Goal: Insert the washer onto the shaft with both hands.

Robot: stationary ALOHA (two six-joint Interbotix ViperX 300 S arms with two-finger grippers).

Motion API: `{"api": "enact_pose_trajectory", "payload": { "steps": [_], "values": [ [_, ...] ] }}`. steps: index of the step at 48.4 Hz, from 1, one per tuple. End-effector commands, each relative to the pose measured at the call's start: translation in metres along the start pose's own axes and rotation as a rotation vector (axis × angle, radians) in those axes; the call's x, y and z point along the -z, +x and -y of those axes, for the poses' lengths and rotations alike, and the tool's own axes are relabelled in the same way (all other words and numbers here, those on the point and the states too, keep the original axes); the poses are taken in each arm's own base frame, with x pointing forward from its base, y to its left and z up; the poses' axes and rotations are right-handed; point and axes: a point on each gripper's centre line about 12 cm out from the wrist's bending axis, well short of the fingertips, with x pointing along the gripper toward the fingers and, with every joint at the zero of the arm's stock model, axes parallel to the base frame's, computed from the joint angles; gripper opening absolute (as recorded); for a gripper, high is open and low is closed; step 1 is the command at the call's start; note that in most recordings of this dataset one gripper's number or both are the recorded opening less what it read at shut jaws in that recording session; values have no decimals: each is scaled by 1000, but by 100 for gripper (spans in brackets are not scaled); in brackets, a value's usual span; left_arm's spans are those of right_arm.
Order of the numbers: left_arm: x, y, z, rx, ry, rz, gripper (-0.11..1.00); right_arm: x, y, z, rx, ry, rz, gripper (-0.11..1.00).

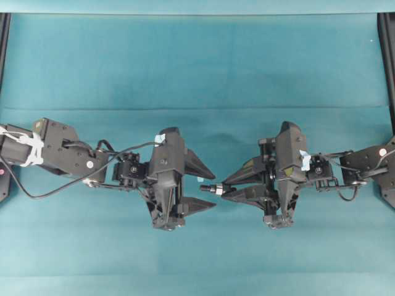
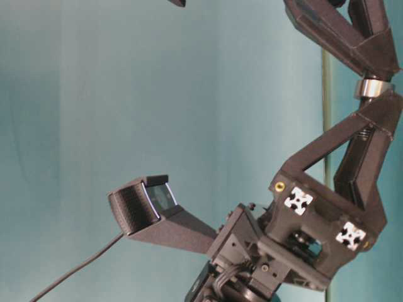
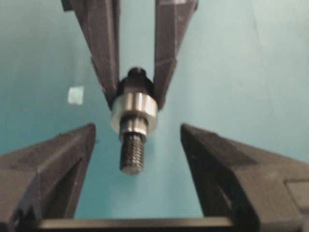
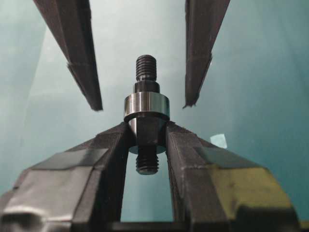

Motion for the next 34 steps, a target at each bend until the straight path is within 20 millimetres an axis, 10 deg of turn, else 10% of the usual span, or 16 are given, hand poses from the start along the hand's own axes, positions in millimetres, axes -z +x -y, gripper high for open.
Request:
{"api": "enact_pose_trajectory", "payload": {
  "steps": [1,34],
  "values": [
    [-11,-8,3,6,4,30,85,-8,1,-2,-5,6,27,0],
    [6,-77,0,-12,4,-65,86,-7,1,-2,-5,3,22,0]
  ]
}}
